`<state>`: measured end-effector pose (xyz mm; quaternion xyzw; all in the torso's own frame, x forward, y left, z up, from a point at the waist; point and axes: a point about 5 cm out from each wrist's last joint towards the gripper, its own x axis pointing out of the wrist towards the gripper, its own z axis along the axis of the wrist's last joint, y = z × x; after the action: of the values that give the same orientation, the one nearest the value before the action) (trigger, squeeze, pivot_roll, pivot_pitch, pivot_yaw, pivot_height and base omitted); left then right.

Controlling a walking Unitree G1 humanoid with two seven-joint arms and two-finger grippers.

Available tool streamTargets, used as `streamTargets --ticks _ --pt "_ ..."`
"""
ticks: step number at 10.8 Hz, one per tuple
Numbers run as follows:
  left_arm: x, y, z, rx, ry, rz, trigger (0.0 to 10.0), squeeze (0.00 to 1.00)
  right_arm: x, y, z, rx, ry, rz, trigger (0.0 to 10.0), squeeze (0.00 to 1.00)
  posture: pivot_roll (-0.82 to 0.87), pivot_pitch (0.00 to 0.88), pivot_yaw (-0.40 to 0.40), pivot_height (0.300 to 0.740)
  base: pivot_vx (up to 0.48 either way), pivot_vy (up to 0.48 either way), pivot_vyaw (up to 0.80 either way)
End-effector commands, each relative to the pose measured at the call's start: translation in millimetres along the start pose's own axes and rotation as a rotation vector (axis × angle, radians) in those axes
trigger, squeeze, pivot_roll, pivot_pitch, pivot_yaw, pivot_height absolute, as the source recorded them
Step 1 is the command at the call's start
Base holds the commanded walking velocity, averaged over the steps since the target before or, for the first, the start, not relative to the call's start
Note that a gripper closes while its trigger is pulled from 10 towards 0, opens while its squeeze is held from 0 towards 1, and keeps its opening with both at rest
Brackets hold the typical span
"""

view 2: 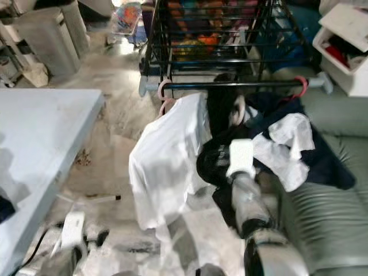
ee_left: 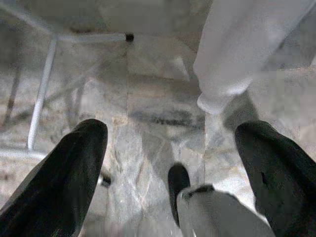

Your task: Hang hanger

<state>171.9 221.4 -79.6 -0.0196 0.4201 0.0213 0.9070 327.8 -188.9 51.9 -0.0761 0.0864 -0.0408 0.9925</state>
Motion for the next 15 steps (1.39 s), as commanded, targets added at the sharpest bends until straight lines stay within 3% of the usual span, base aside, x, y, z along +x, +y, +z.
streamTargets --ticks 1,4,6,9,12,15 --pt "-2.5 6.5 -2 0.026 0.001 0.005 10.0 0.00 8.3 4.6 13 0.018 -0.012 0.023 10.0 0.00 0.04 0.000 0.038 0.740 0.000 0.000 0.00" --pt "-13.5 15.7 -28 0.029 0.048 0.022 10.0 0.00 21.7 7.4 27 0.016 0.059 0.055 10.0 0.00 0.08 0.022 0.024 0.740 0.000 0.000 0.00" --pt "-23.3 20.6 -47 0.021 0.075 0.031 10.0 0.00 32.8 10.6 48 0.023 0.060 0.066 10.0 0.00 0.10 0.065 0.003 0.740 0.000 0.000 0.00" --pt "-35.5 22.2 -70 0.006 0.109 0.039 10.0 0.00 42.7 1.0 71 0.038 0.056 0.005 10.0 0.00 0.12 0.108 -0.012 0.740 0.000 0.000 0.00" --pt "-42.3 19.7 -84 -0.022 0.123 0.052 10.0 0.00 44.3 -18.7 65 0.087 0.197 -0.081 10.0 0.00 0.14 0.131 -0.037 0.740 0.000 0.000 0.00" --pt "-45.1 16.8 -90 -0.029 0.137 0.053 10.0 0.00 45.1 -25.3 66 0.147 0.264 -0.105 10.0 0.00 0.16 0.144 -0.048 0.740 0.000 0.000 0.00"
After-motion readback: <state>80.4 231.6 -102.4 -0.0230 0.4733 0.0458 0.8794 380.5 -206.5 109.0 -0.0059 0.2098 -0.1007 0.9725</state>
